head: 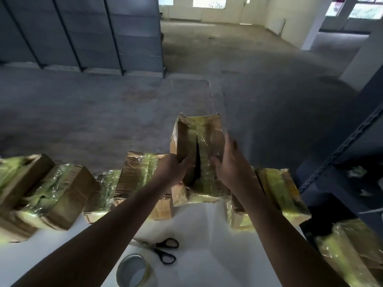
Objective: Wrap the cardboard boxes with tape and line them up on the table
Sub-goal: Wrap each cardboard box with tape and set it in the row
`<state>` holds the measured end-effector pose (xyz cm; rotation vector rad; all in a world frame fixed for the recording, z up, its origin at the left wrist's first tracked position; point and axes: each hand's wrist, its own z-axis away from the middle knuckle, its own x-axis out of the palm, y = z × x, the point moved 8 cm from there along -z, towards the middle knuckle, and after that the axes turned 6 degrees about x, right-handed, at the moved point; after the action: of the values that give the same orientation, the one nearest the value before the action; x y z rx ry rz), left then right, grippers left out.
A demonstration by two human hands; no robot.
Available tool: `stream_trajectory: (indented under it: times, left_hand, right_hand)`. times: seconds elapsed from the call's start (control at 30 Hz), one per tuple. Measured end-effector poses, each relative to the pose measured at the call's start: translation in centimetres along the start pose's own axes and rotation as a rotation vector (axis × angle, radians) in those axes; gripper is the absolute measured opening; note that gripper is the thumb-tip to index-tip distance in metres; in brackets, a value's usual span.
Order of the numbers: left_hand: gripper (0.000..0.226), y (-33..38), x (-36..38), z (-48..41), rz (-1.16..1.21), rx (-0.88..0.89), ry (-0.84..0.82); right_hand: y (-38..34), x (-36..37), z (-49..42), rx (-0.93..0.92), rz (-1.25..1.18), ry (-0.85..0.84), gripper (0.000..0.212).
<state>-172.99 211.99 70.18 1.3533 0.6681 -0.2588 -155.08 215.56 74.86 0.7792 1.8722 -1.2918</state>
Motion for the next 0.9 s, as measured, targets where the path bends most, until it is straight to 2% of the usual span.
stream_trajectory:
  times: [0.07,0.13,0.2,0.23,0.33,0.43,0.63,0.73,0.9]
  left_hand:
    - [0.041,1.0,-1.5,0.1,-0.097,0.015,0.016]
    - [0.046,1.9,-3.2,0.2,-0.181,0.035,0.026]
    - [0.048,2.6,-4.7,0.2,-0.236,0.059,0.016]
    - [0.049,2.7,-5.4,0.3,-0.265,0.066,0.015]
    - [0.058,2.8,-7.5,0.8,-0.352,0.081,0.012]
    - [0.062,2.5,-9.1,1.6,-0.388,0.111,-0.007]
    - [0.056,1.6,-13.7,3.7,-0.461,0.263,-0.040]
    - [0.050,0.9,-15.7,4.8,-0.508,0.338,-0.112]
    - [0.055,-1.6,-17.7,7.5,-0.499,0.403,-0.288]
  right_hand:
    - [-2.4,-0.9,-0.4,-0.142,0.122,0.028,0.067]
    - [-5.0,-1.8,-0.7,-0.290,0.201,0.068,0.042]
    - [-7.0,-2.5,-0.8,-0.359,0.224,0.090,0.023]
    - [-7.8,-2.7,-0.8,-0.384,0.244,0.092,0.021]
    - [-10.2,-2.5,-0.5,-0.437,0.321,0.045,0.028]
    - [-12.3,-2.1,0.1,-0.415,0.391,-0.031,0.040]
    - [-19.2,-0.4,3.2,-0.494,0.551,-0.045,0.049]
    - [-22.3,1.1,4.7,-0.509,0.581,-0.112,0.052]
    - [-25.3,3.1,7.7,-0.480,0.603,-0.300,0.065]
